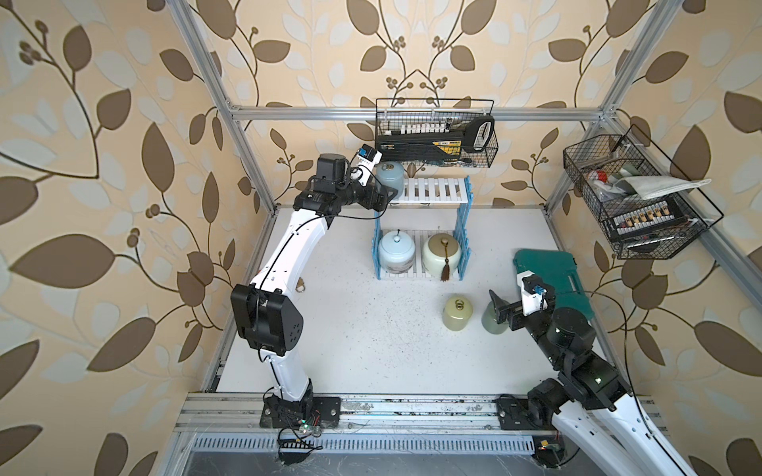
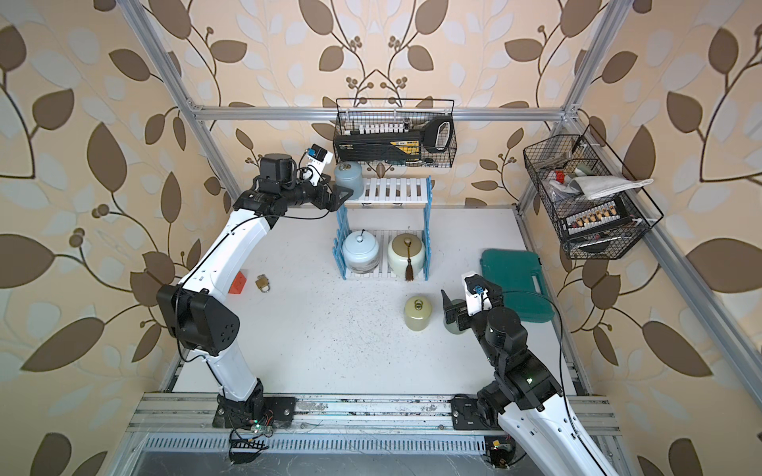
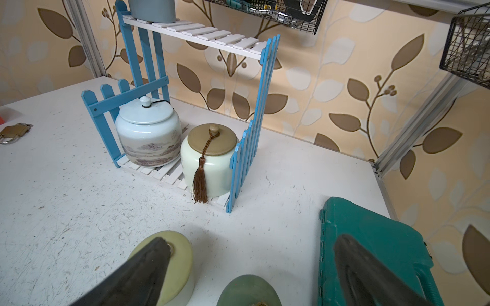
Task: Remove the tea canisters from the shelf
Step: Pick up the tea canister from the shelf.
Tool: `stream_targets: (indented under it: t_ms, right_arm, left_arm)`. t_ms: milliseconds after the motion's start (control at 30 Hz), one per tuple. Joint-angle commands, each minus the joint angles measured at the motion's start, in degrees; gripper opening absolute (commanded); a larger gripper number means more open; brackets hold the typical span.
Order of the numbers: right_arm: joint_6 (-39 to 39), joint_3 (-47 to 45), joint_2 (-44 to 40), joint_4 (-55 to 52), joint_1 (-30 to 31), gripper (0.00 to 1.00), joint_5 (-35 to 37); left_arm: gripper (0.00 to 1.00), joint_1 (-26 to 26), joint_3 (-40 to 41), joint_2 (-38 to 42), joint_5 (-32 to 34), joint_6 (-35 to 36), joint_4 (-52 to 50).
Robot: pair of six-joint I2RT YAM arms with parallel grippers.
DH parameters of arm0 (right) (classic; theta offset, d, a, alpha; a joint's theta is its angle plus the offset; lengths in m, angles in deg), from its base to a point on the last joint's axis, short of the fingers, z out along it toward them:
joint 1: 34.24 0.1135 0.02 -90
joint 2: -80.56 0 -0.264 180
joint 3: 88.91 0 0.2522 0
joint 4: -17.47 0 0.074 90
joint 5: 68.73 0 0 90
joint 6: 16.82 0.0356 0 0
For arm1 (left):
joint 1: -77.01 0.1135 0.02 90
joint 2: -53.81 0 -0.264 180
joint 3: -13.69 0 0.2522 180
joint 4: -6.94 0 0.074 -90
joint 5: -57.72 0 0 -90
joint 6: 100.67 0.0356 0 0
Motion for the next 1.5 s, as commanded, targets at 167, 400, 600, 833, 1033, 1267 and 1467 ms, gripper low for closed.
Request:
stream_targets:
  t_ms: [167, 400, 600, 833, 1033, 1267, 1467]
  right_arm:
    - [-0.7, -1.1, -0.7, 1.4, -0.3, 0.99, 1.1]
    - [-0.9, -1.2, -0.8, 1.4, -0.3, 0.99, 1.2]
    - [-0.9, -1.3, -0.8, 1.0, -0.2, 0.99, 1.5]
    - [-1.0, -1.4, -0.7, 0.9, -0.2, 0.99, 1.7]
    - [-1.1, -1.5, -0.6, 0.9, -0.2, 0.99, 1.5]
    - [-1.2, -1.6, -1.1, 1.1, -0.3, 0.99, 1.5]
    - [-1.2, -1.7, -1.3, 1.3, -0.2, 0.99, 0.5]
  left_arm:
    - [0.99, -1.0, -7.3, -4.4, -0.2, -0.7, 2.8]
    - [0.99, -1.7, -11.1, -7.4, -2.4, -1.8, 4.6]
    - [0.99, -2.1, -13.4, -9.9, -1.8, -2.9, 6.4]
    - [0.99, -2.6, -15.6, -12.4, -1.0, -2.7, 7.3]
    - [0.85, -2.6, -16.6, -12.6, -2.1, -2.3, 6.4]
    - [0.6, -2.7, -16.7, -10.4, -5.1, -0.5, 4.3]
    - [0.48, -2.7, -17.9, -7.9, -6.5, -0.3, 4.3]
